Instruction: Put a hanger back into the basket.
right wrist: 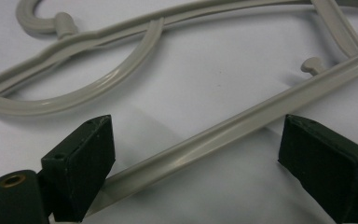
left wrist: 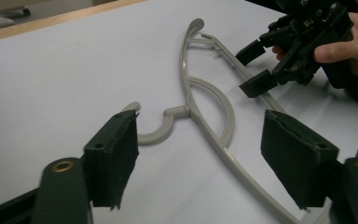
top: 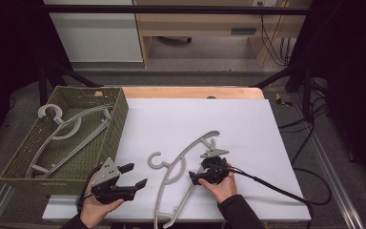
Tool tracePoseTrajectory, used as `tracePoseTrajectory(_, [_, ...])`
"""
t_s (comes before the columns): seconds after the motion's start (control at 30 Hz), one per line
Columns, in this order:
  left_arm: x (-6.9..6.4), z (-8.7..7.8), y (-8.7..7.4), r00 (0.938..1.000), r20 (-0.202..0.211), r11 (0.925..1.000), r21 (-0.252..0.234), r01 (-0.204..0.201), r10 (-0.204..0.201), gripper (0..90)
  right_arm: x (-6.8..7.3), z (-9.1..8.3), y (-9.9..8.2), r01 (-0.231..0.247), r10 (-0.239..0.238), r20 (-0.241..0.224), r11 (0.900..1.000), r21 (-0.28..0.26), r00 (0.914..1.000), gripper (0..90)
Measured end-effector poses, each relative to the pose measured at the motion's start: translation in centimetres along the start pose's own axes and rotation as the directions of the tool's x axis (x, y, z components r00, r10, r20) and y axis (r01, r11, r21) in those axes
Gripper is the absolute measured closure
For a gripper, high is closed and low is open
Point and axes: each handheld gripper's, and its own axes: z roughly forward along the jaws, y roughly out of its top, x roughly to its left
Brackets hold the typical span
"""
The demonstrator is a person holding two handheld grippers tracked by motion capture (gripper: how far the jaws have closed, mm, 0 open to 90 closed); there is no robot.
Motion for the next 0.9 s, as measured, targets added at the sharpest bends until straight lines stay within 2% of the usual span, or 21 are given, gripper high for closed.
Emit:
tracePoseTrajectory(0.07, [0.0, 0.2, -0.1, 1.0, 0.0, 0.9999, 0.01, -0.008, 0.008, 24.2, 0.1, 0.2, 0.2, -0.036, 0.036, 0.011, 0.9993, 0.001, 0.9993, 14.2])
tracePoseTrajectory(0.1, [0.0, 0.2, -0.1, 1.0, 0.001, 0.9999, 0.013, -0.007, 0.007, 24.1, -0.1, 0.2, 0.2, -0.015, 0.015, 0.014, 0.9998, 0.013, 0.9998, 15.0])
tracePoseTrajectory(0.17, [0.0, 0.2, -0.1, 1.0, 0.0, 0.9999, 0.016, -0.007, 0.007, 24.1, -0.2, 0.2, 0.3, -0.016, 0.016, 0.022, 0.9998, 0.014, 0.9996, 18.4])
tracePoseTrajectory(0.23, [0.1, 0.3, -0.1, 1.0, 0.0, 0.9997, 0.021, -0.008, 0.008, 24.3, -0.3, 0.1, 0.4, -0.022, 0.022, 0.024, 0.9996, 0.017, 0.9995, 20.3])
tracePoseTrajectory(0.3, [0.1, 0.4, -0.2, 1.0, -0.004, 0.9994, 0.034, -0.009, 0.009, 24.7, -0.6, 0.0, 0.7, -0.049, 0.048, 0.025, 0.9983, 0.032, 0.9985, 26.0])
tracePoseTrajectory(0.43, [0.2, 0.6, -0.3, 0.9999, -0.011, 0.999, 0.045, -0.01, 0.011, 25.1, -1.0, 0.0, 1.2, -0.066, 0.064, 0.034, 0.9967, 0.047, 0.9973, 34.0])
tracePoseTrajectory(0.73, [0.3, 0.7, -0.4, 0.9997, -0.019, 0.9984, 0.054, -0.013, 0.014, 25.4, -2.2, 0.7, 2.4, -0.08, 0.078, 0.039, 0.9951, 0.058, 0.9962, 45.8])
tracePoseTrajectory(0.9, [0.3, 0.7, -0.4, 0.9997, -0.021, 0.9985, 0.053, -0.014, 0.015, 25.4, -3.4, 1.2, 3.3, -0.089, 0.087, 0.035, 0.9941, 0.062, 0.9956, 52.6])
